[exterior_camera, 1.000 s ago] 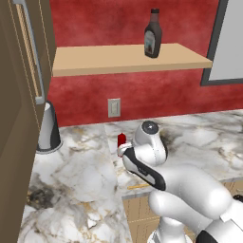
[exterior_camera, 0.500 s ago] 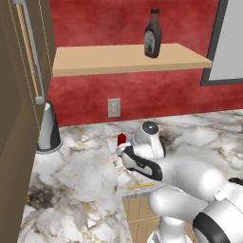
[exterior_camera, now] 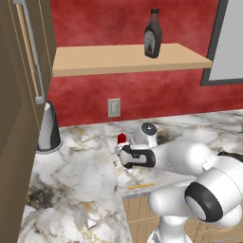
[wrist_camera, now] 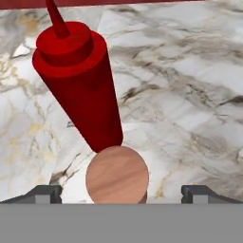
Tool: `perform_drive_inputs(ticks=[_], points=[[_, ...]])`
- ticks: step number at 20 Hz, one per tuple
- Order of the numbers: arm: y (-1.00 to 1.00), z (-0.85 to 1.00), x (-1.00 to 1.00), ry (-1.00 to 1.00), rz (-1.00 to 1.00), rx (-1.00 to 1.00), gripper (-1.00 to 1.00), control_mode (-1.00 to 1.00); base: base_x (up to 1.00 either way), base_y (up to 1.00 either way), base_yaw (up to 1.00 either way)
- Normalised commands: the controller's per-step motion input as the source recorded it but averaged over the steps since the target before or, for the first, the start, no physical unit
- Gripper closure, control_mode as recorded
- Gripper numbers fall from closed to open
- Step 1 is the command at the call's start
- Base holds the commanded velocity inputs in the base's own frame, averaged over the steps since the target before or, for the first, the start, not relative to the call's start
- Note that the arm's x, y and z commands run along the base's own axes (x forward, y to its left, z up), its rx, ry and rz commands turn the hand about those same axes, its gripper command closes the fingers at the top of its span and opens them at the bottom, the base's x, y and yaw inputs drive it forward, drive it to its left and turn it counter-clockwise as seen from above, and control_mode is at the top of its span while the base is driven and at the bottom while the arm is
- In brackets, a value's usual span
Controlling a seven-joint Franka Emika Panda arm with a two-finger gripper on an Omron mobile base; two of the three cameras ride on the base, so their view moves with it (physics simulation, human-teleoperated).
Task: There are various items on the counter. Only move the condiments/shakers into the cabinet.
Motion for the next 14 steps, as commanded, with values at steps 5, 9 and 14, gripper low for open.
perform_drive_inputs(ticks=[5,9,14], points=[[0.08,-0.13,0.26,0.0,0.0,0.03,-1.0,-1.0,0.0,0.0,0.0],[0.04,-0.04,0.08,0.0,0.0,0.0,1.0,-1.0,0.0,0.0,0.0],[0.0,0.02,-0.13,-0.04,0.0,0.0,1.0,-1.0,0.0,0.0,0.0]])
